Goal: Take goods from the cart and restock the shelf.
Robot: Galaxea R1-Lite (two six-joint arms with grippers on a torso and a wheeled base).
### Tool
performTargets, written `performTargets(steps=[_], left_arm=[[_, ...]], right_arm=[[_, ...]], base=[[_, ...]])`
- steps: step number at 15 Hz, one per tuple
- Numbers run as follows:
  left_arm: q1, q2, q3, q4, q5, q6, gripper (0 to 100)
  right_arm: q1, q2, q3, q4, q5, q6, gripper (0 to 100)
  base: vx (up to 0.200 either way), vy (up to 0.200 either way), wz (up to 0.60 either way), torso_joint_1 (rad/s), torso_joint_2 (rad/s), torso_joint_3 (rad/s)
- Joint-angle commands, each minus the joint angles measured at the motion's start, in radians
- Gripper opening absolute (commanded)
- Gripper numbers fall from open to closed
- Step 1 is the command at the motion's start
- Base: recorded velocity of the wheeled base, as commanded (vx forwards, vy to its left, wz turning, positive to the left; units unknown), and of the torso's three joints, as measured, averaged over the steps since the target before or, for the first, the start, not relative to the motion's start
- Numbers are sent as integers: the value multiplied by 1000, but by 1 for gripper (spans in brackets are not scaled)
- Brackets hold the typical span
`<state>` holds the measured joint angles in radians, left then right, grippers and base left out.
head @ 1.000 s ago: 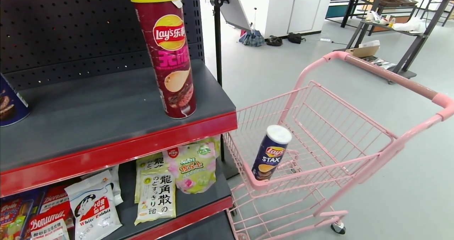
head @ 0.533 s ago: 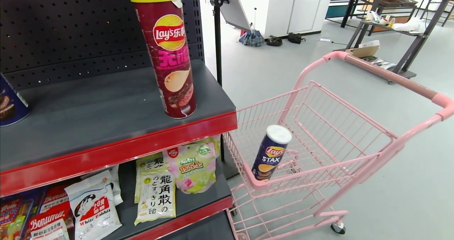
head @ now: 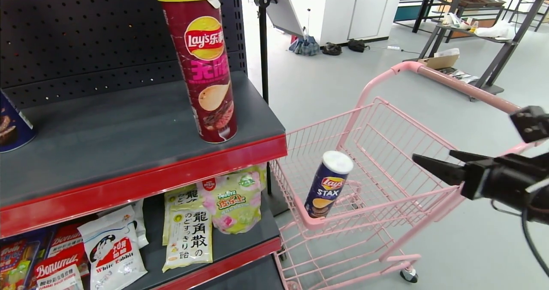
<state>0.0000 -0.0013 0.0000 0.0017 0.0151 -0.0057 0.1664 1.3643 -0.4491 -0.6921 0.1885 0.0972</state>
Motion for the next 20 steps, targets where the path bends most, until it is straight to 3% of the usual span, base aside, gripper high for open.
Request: performTargets(steps=[1,6,15,20], left_arm=[[0,1,0,0,0,0,100],[0,1,0,0,0,0,100],[0,1,0,0,0,0,100],[0,1,0,0,0,0,100]], right_arm=[[96,279,-43,-106,11,10,100],[180,401,-49,-145,9,10,100],[216,559,-131,-190,6,12,100],[239,691,-241,-239,-9,33,100]], base=[[0,0,0,0,0,0],[0,0,0,0,0,0],[0,0,0,0,0,0],[0,0,0,0,0,0]])
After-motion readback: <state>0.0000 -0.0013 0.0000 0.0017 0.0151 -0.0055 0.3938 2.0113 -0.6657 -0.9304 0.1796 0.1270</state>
